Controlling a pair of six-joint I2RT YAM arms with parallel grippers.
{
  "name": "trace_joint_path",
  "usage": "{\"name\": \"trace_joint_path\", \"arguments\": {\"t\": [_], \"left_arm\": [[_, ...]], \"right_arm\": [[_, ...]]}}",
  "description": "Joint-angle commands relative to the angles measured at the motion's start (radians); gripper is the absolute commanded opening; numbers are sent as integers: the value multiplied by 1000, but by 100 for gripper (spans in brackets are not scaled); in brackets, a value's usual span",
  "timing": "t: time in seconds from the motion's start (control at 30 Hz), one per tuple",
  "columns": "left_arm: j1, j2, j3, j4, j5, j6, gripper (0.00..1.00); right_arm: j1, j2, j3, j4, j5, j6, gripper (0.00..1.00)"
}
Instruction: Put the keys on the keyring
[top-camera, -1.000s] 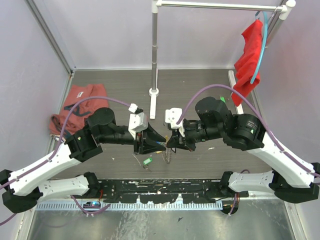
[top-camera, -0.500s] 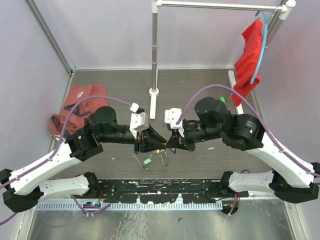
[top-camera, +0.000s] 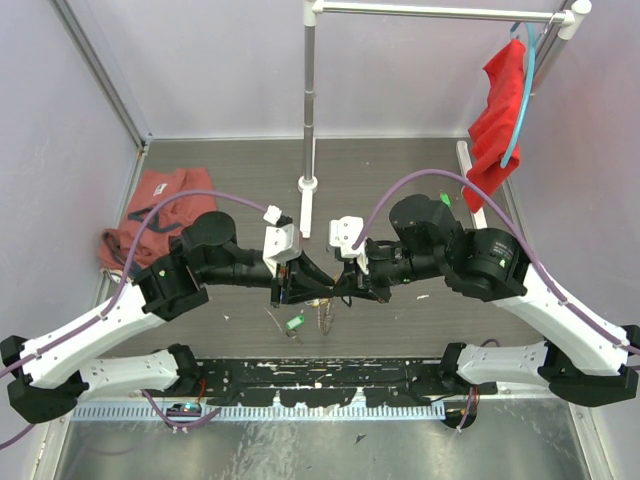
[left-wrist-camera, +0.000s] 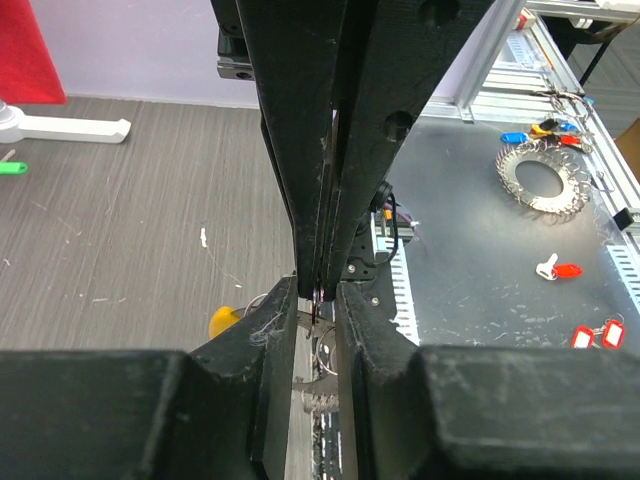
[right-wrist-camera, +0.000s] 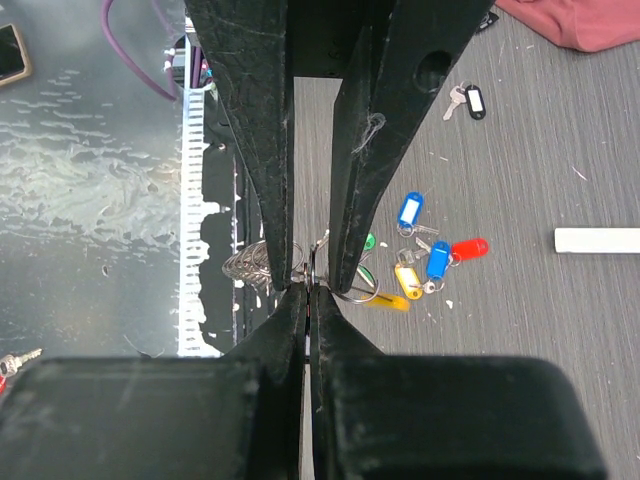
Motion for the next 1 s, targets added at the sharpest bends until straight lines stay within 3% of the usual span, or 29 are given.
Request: {"name": "trace_joint_path", "arguments": {"t": [0.0,0.27,0.43,0.5,0.57,0.67,0.97], "left_arm": [[4,0,36,-23,13,13,26],[4,5,41,-31,3,18,0],[4,2,41,-34,-6,20,0],[4,-3,39,-31,-17,19,0],[4,-18,28,-6,-37,11,0],[3,-50,-3,37,-81,-9,0],[4,-121,-78,149,-173,-86,0]], "right_arm": [[4,-31,5,58,-7,-8,1],[5,-34,4,61,-4,-8,1],[5,-43,0,72,0,-3,1],[5,-59,-16,102,22,14,9],[4,-97,-43,144,72,42,29],[4,-161,-100,222,193,92,41],[5,-297,-310,546,319,327,44]]}}
